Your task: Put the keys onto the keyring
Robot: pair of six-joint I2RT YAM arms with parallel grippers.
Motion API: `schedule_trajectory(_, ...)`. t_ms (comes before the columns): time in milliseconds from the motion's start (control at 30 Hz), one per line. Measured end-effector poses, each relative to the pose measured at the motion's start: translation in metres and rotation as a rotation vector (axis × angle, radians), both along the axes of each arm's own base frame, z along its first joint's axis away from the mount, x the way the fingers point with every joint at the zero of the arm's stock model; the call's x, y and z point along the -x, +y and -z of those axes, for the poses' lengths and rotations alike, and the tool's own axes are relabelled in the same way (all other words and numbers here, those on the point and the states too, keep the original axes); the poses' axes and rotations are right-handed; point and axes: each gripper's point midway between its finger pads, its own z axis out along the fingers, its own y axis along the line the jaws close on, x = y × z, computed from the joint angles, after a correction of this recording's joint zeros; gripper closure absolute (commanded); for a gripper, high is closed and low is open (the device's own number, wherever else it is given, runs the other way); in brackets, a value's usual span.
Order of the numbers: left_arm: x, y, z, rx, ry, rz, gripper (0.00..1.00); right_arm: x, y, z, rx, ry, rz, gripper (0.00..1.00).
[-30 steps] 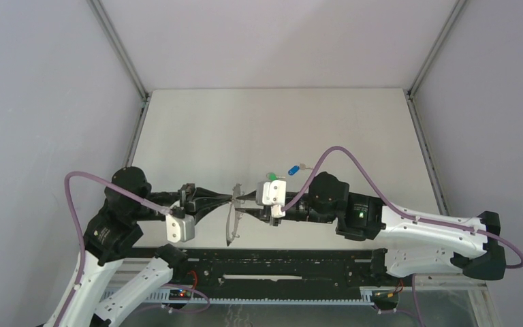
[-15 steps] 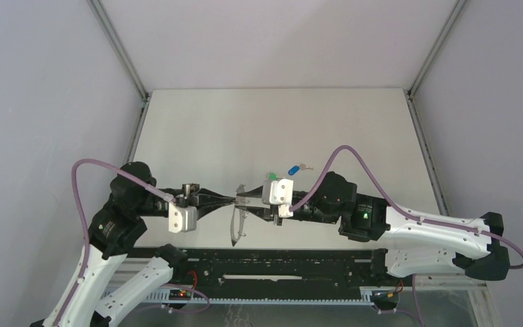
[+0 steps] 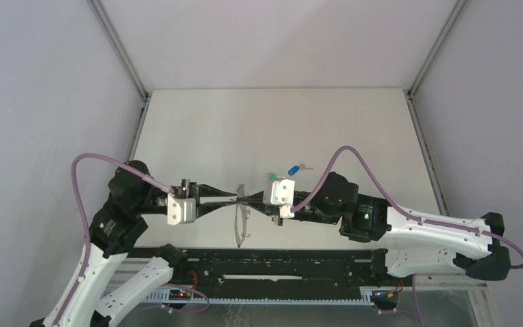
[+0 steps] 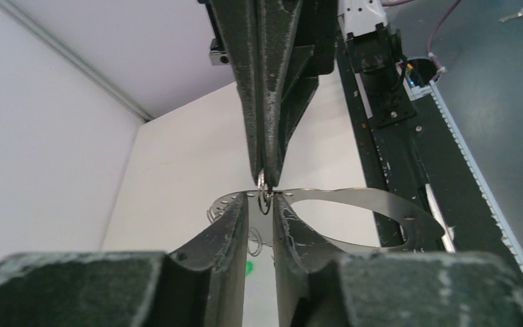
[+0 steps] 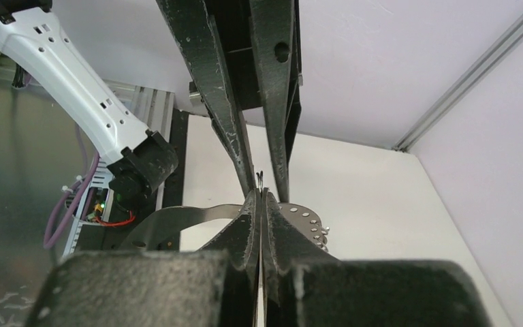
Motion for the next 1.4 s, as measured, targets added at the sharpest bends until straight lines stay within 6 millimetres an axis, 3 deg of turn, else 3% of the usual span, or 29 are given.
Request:
schedule_trajectory(167,-0.010,0.003,0.003,-0.016,-0.027,-0.055,0.60,-0.002,-0.004,0.012,0.054,0.016,0.019,1.00)
schedule_trajectory(267,-0.014,0.005,0.008,-0.036,-0.040,-0.080,0.60,-0.003,-0.009,0.019,0.110,0.034,0.027,1.00)
schedule_trajectory(533,-0.014,0.013,0.026,-0.105,-0.060,-0.100,0.64,-0.001,-0.017,0.017,0.175,0.065,0.032,1.00)
schedule_trajectory(900,-0.003,0.006,0.035,-0.118,0.090,-0.043,0.64,-0.002,-0.013,0.020,0.249,0.084,0.033,1.00)
schedule_trajectory(1133,0.002,0.004,0.026,-0.079,0.152,-0.039,0.68,0.000,-0.008,0.022,0.258,0.096,0.018,1.00)
schedule_trajectory(1400,0.005,0.003,0.012,-0.026,0.188,-0.050,0.73,0.004,-0.005,0.013,0.138,0.162,-0.029,1.00)
